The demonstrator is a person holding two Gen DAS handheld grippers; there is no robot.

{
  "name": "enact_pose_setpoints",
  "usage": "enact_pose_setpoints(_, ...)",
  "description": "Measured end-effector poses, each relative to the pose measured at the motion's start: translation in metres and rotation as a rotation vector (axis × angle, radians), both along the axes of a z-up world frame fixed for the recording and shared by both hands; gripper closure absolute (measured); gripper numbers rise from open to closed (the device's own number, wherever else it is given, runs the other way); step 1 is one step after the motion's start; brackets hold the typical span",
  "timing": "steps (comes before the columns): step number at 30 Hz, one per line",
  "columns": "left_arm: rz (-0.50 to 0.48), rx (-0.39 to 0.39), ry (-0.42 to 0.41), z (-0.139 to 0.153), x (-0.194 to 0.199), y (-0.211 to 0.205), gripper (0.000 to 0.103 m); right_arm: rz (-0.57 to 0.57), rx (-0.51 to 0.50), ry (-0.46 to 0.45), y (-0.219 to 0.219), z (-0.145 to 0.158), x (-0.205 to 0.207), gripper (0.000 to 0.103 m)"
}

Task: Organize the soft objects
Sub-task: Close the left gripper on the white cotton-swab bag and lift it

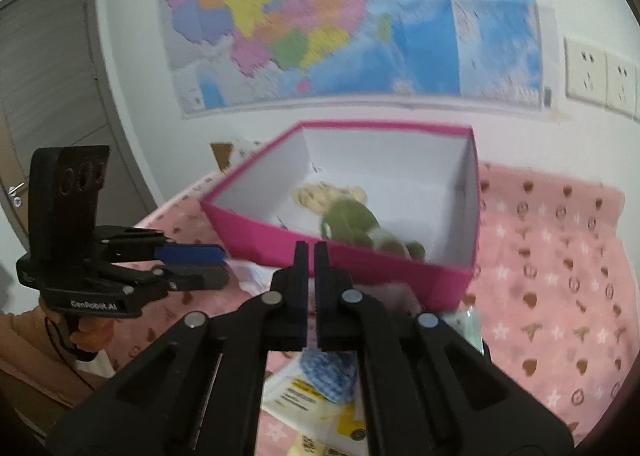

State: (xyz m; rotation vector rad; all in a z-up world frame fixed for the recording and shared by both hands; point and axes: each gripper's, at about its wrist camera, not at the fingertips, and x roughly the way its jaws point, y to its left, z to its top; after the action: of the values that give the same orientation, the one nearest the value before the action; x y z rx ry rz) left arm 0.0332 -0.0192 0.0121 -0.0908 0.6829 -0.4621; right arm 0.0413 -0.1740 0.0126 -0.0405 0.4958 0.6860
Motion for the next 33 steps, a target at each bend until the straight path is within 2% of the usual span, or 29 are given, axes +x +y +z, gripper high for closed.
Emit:
enact_pose_setpoints(3, 0.034, 0.001, 0.026, -0.008, 0.005, 0.007, 0.072, -0.047, -0.032, -0.025, -0.001, 0.003, 0.002, 0.097)
enact_pose_setpoints(5, 0.05, -0.004, 0.048, -0.017, 0.007, 0.012, 0.069, -0.086, -0.03, 0.015, -0.011, -0.008, 0.01, 0.086)
enact_pose_setpoints(6, 0.065, 0.007, 0.06, -0.023, 0.008, 0.015, 0.066, -0.092, -0.028, 0.033, -0.015, -0.012, 0.012, 0.075)
enact_pose_setpoints(7, 0.078, 0.015, 0.072, -0.029, 0.009, 0.016, 0.064, -0.104, -0.034, 0.057, -0.019, -0.021, 0.016, 0.073)
enact_pose_setpoints(10, 0.091, 0.018, 0.124, -0.045, 0.016, 0.021, 0.063, -0.133, -0.065, 0.108, -0.024, -0.041, 0.027, 0.073)
enact_pose_setpoints(15, 0.085, 0.019, 0.164, -0.061, 0.029, 0.018, 0.063, -0.151, -0.03, 0.171, -0.032, -0.061, 0.046, 0.073)
enact_pose_setpoints(17, 0.071, 0.013, 0.168, -0.064, 0.032, 0.015, 0.064, -0.142, -0.033, 0.166, -0.029, -0.062, 0.049, 0.074)
enact_pose_setpoints(18, 0.065, 0.005, 0.17, -0.064, 0.033, 0.014, 0.071, -0.137, -0.038, 0.164, -0.027, -0.062, 0.049, 0.074)
enact_pose_setpoints(20, 0.066, 0.007, 0.172, -0.065, 0.035, 0.012, 0.076, -0.121, -0.053, 0.157, -0.024, -0.064, 0.048, 0.088)
enact_pose_setpoints(21, 0.07, 0.012, 0.17, -0.065, 0.035, 0.011, 0.082, -0.115, -0.06, 0.156, -0.022, -0.064, 0.049, 0.097)
enact_pose_setpoints(25, 0.066, -0.01, 0.162, -0.061, 0.032, 0.014, 0.09, -0.129, -0.054, 0.135, -0.025, -0.059, 0.046, 0.098)
enact_pose_setpoints(33, 0.069, -0.041, 0.109, -0.039, 0.019, 0.016, 0.09, -0.111, -0.033, 0.083, -0.029, -0.038, 0.026, 0.099)
